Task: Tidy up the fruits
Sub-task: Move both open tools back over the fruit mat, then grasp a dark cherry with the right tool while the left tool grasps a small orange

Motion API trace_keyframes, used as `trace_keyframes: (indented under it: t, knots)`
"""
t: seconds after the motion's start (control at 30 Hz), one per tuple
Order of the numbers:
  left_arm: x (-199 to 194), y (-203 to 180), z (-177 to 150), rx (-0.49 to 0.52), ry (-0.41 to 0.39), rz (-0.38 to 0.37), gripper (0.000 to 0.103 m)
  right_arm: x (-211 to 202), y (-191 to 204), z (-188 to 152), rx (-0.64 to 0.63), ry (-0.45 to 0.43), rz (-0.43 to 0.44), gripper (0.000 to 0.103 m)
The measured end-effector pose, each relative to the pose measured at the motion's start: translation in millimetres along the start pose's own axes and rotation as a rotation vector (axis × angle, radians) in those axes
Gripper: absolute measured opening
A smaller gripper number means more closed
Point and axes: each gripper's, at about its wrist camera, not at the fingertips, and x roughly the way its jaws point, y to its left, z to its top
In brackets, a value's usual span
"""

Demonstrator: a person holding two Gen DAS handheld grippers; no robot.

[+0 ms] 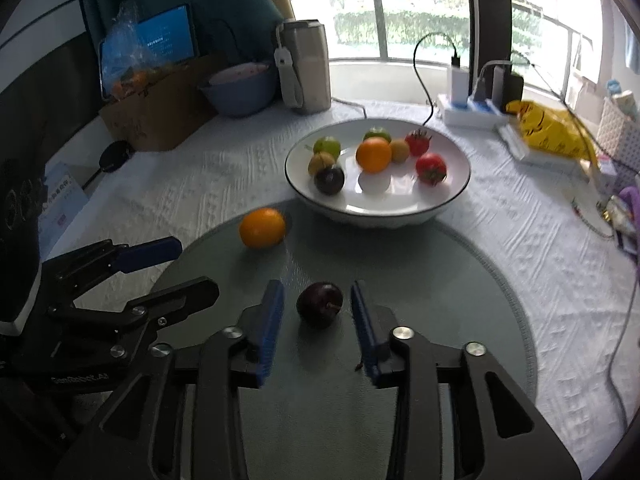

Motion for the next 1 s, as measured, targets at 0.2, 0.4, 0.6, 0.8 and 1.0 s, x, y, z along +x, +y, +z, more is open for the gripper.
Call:
trace_keyframes:
  t: [0.2,0.4,0.6,0.8,1.0]
  knots:
    - [9,6,-7,-0.013,0.033,0.018,0.067,16,-1,-4,-0.001,0.038,0.007,0.046]
    - [17,7,-3,0.003,0.049,0.036,0.067,23,-2,-3,-0.025,0.051,-0.001,0.035]
    - [31,-3,10,0.055,0.049,0.037,0.067,20,-9,2,-0.023,0.035,0.011,0.032]
    - [47,-5,22,0.069,0.066,0.037,0.066,15,-22,9,-0.007,0.019,0.005,0.032]
    - [55,-7,32,0.092,0.062,0.048,0.057,15,-32,15,0.008,0.011,-0.003,0.032]
